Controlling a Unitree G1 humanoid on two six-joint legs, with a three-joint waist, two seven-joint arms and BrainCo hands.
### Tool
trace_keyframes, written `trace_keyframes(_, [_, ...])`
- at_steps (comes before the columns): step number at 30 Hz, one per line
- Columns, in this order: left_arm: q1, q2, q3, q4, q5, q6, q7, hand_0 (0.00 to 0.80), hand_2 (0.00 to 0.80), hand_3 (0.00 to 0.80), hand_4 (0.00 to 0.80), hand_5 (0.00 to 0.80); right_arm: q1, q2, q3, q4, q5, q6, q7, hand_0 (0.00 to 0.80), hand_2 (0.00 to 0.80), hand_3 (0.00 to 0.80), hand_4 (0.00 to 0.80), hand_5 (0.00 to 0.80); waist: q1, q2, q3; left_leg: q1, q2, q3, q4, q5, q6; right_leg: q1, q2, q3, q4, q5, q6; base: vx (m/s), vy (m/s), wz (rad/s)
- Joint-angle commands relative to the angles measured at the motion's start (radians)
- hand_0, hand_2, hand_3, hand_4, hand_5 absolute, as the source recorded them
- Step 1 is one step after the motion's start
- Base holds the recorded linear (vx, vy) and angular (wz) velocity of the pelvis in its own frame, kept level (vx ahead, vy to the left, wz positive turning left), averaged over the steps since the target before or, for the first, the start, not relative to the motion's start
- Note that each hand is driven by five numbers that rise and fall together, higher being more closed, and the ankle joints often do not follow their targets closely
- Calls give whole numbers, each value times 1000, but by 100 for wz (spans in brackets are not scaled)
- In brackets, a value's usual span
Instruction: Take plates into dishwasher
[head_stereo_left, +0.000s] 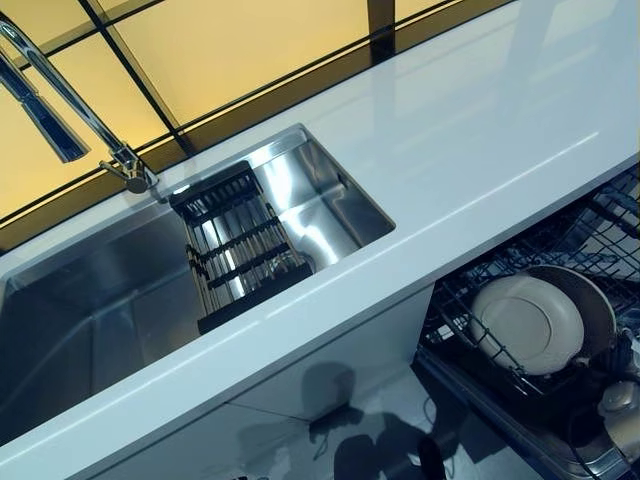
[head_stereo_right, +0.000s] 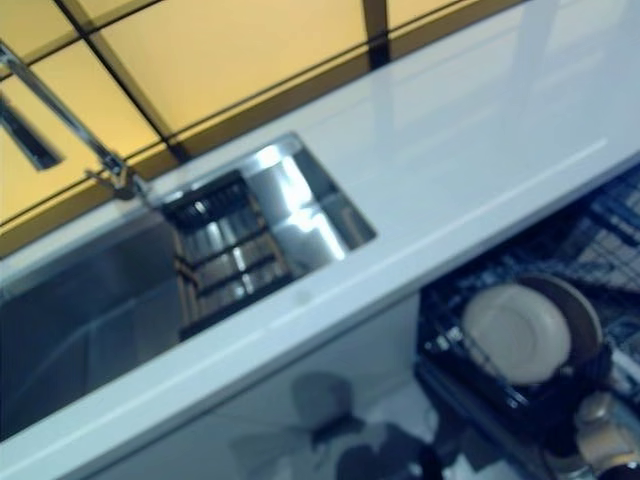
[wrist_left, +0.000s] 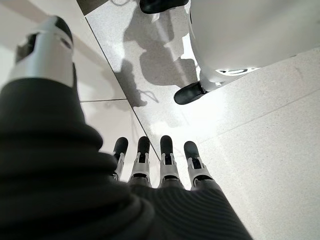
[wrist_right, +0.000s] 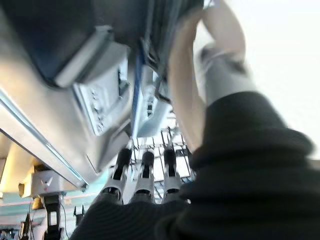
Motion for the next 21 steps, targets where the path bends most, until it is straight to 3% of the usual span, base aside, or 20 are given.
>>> trace_keyframes(1, [-10,52,49,52,23,-1,9,0,0,0,0,0,-32,28,23,1,6,-16,-7,0,0,0,0,0,21,-110,-24,16,37,-1,-4,-36,-67,-10,-34,-14,22,9,73,0,0,0])
trace_keyframes(21, [-14,59,58,59,32,2,17,0,0,0,0,0,-18,13,-3,-24,-8,6,33,0,0,0,0,0,20,-139,-34,23,43,-2,-4,-40,-65,-1,-23,-7,20,8,70,0,0,0])
